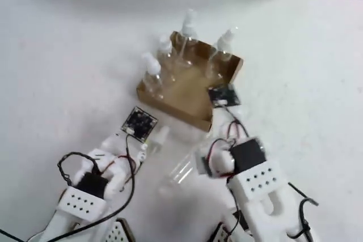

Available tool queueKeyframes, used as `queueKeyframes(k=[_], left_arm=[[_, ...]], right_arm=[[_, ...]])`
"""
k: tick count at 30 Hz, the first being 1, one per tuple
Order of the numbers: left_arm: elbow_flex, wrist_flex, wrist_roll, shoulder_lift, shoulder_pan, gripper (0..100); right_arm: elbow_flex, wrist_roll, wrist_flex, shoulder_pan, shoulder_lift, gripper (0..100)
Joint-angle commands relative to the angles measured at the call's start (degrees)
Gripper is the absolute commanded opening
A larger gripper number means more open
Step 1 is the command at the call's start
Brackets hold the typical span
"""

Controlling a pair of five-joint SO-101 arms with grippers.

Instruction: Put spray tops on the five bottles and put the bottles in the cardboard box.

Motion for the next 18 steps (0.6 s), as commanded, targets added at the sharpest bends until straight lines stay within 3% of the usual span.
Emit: queueKeyframes(k=[1,8,18], left_arm=[[-3.78,0.18,-0.26,-0.75,-0.48,3],[-3.78,0.18,-0.35,-0.75,-0.48,3],[-3.78,0.18,-0.35,-0.75,-0.48,3]], right_arm=[[-2.46,-4.84,-0.40,-4.09,-0.31,15.7],[-0.62,-8.18,-9.01,-4.88,3.30,17.6],[-5.01,-11.43,-11.03,-3.03,17.71,21.1]])
